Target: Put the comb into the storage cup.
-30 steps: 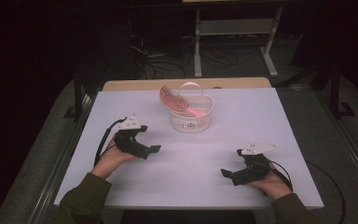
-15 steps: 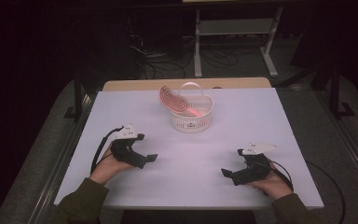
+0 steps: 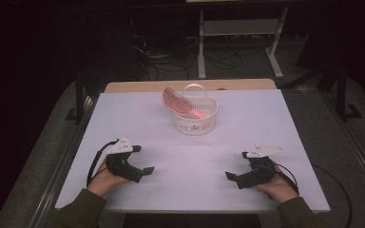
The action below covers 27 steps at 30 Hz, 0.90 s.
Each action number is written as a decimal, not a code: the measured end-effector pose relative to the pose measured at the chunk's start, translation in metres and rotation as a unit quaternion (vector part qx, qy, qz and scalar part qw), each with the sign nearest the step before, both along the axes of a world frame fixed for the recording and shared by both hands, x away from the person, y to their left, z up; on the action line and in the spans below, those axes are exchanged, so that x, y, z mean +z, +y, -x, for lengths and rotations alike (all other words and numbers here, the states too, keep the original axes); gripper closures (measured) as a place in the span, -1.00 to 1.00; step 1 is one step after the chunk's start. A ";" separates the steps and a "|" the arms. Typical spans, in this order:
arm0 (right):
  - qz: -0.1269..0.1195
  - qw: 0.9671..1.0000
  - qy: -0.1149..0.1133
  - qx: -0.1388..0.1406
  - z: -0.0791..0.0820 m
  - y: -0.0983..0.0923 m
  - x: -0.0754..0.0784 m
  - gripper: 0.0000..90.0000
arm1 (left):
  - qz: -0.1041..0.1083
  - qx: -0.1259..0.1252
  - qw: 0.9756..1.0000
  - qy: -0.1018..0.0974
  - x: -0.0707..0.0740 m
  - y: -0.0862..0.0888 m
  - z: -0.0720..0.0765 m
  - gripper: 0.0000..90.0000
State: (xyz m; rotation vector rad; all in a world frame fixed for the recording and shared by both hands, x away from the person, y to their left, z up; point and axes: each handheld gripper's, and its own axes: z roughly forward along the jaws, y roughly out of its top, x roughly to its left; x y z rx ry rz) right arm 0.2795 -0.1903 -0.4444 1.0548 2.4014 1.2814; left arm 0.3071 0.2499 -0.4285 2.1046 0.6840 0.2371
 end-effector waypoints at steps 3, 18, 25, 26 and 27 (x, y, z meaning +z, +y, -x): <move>0.000 1.000 -0.001 0.000 0.000 0.000 0.000 -1.00 | -0.008 0.000 1.000 0.002 -0.003 0.003 0.005 -1.00; 0.005 1.000 0.002 0.000 0.000 0.002 -0.001 -1.00 | -0.024 0.004 1.000 0.007 -0.012 0.012 0.014 -1.00; 0.006 1.000 0.003 0.001 0.000 0.003 -0.002 -1.00 | -0.031 -0.003 0.999 0.010 -0.014 0.010 0.015 -1.00; 0.006 1.000 0.003 0.001 -0.001 0.003 -0.002 -1.00 | -0.033 -0.002 0.999 0.009 -0.014 0.010 0.015 -1.00; 0.006 1.000 0.003 0.001 -0.001 0.003 -0.002 -1.00 | -0.033 -0.001 0.999 0.008 -0.014 0.010 0.015 -1.00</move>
